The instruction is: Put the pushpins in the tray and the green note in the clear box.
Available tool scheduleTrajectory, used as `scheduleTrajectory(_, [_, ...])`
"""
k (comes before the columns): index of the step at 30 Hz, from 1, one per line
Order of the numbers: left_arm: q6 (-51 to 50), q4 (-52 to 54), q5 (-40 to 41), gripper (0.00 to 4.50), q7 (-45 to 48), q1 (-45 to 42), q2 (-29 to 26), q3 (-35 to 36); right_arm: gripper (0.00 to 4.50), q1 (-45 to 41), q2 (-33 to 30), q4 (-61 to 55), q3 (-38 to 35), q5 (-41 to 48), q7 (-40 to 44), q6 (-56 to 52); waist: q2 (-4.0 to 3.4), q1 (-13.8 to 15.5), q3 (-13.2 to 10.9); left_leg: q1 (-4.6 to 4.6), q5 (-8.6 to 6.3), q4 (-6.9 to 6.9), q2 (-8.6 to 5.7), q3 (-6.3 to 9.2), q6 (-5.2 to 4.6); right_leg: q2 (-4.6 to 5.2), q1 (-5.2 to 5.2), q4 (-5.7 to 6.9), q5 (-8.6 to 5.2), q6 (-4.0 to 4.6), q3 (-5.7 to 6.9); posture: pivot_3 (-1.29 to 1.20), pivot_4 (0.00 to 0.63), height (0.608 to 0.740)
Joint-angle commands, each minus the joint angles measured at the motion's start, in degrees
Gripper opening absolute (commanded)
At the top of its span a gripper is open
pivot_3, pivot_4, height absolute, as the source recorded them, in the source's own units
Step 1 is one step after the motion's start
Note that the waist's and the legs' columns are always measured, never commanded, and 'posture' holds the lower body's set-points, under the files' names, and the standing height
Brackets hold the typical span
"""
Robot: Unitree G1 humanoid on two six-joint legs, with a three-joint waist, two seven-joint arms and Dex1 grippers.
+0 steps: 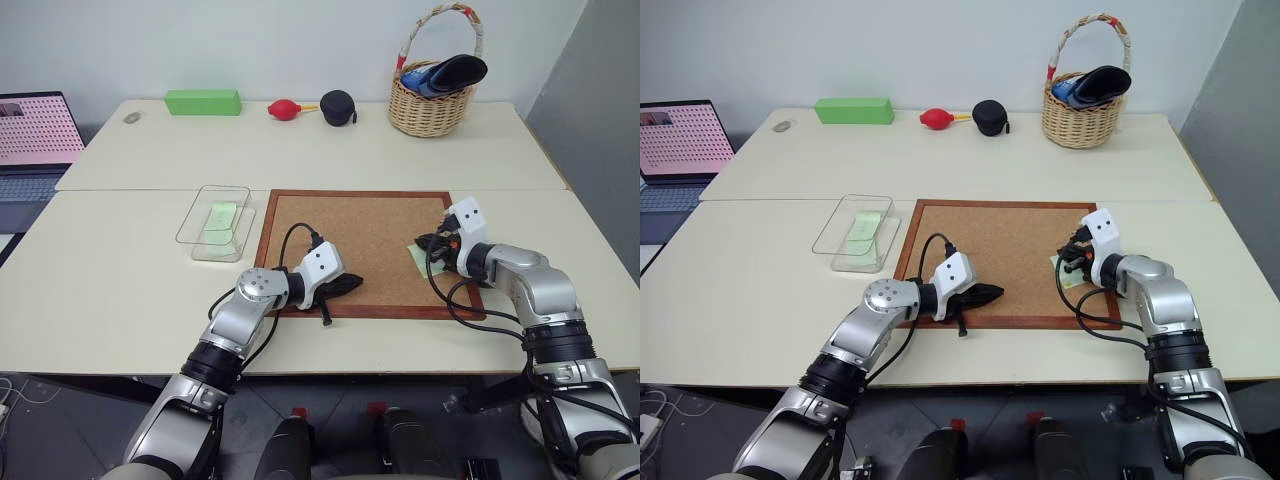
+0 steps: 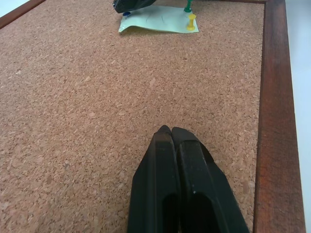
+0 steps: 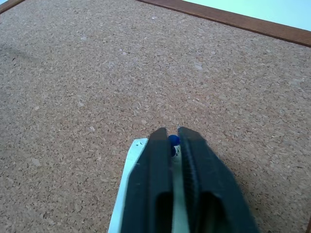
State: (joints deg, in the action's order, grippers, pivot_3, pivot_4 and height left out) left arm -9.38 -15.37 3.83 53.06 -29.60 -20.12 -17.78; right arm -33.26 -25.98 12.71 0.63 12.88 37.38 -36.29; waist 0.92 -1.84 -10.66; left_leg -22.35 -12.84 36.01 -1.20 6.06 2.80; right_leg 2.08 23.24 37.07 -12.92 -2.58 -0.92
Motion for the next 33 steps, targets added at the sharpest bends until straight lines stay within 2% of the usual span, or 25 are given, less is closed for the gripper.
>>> scheduleTrajectory(1, [-1.5,-2.6,-2.9,0.0,-0.4,1.2,-0.9,-1.7,0.05,-1.4,-0.4,-2.8,-2.0,1.8,0.5,0.0,0.0,0.0,0.0,0.0,0.0,0.0,0.0,0.0,0.0,0.0,0.0,0.0,0.0,0.0,0.0,0.0,0.15,0.74])
scheduleTrajectory(15, [-1.9,-3.9,-3.8,0.0,-1.1,0.7,-1.0,-1.9,0.05,-0.2,-1.8,-10.7,-4.8,4.7,-1.0,-4.0,-0.03,0.0,0.0,0.0,0.0,0.0,0.0,0.01,0.0,0.0,-0.01,0.0,0.0,0.0,0.01,0.0,0.15,0.74])
scheduleTrajectory(19, [-1.9,-3.6,-3.6,0.0,-1.3,1.0,-1.1,-1.9,0.05,3.0,-6.1,-15.2,-7.6,5.3,-0.8,-5.7,-0.03,0.1,0.0,-0.01,0.0,0.0,-0.01,0.01,0.0,0.01,-0.01,-0.01,0.0,0.0,0.0,0.0,0.15,0.74])
scheduleTrajectory(25, [-1.3,-4.1,-3.6,0.0,-1.3,1.2,-1.2,-2.2,0.05,13.0,-14.4,-19.5,-10.5,3.3,0.1,-5.7,-0.03,0.1,0.1,0.0,0.0,-0.02,0.0,0.02,0.0,0.01,-0.04,-0.06,-0.01,0.0,0.02,0.0,0.15,0.74])
scheduleTrajectory(33, [-0.7,-4.9,-3.7,0.0,-1.0,0.7,-1.2,-2.7,0.05,17.1,-18.5,-17.2,-10.7,2.1,-0.6,-4.4,-0.23,-0.1,0.2,0.1,0.01,-0.01,0.03,-0.12,-0.02,0.0,-0.07,-0.04,-0.01,-0.01,-0.05,0.0,0.15,0.74])
